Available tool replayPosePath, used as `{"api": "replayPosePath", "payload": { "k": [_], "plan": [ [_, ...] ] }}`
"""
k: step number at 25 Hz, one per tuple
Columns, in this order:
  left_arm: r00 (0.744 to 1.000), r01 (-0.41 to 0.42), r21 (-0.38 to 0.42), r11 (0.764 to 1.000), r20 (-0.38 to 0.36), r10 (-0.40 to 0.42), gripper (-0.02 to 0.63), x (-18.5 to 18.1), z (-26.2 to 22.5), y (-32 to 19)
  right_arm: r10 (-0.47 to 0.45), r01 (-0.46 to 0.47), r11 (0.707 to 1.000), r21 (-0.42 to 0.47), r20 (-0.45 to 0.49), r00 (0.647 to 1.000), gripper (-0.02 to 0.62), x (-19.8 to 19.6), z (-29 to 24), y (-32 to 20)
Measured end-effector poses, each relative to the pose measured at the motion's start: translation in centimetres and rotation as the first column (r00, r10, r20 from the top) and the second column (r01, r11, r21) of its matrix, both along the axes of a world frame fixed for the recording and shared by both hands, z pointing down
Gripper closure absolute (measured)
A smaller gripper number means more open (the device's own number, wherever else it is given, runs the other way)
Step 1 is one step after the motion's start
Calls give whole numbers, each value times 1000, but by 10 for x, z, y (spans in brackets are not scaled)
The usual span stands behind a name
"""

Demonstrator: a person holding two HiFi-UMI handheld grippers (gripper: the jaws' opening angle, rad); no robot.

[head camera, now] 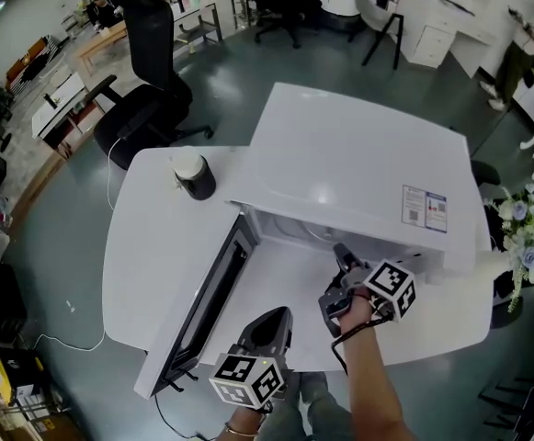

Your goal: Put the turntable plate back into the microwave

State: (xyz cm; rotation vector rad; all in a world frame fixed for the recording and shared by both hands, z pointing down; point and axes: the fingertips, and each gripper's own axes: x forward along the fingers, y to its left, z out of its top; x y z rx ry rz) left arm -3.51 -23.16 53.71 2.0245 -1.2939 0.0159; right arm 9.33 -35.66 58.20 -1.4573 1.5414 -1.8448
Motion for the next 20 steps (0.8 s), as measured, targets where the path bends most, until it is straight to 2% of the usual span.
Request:
{"api": "replayPosePath", "payload": {
  "k": [5,12,20],
  "plan": [
    [1000,5,-4,1000,1,-5,606,-3,0,7,-9,9,1000,9,-9,1000,462,0,-3,5],
    [1000,17,2,1000,3,-17,606,-3,-6,11,-59,64,996,68,-73,996,462,4,-26,12],
    [999,26,29,999,23,-27,606,4,-27,11,-154,185,973,135,-212,965,463,7,-57,35]
  ]
}}
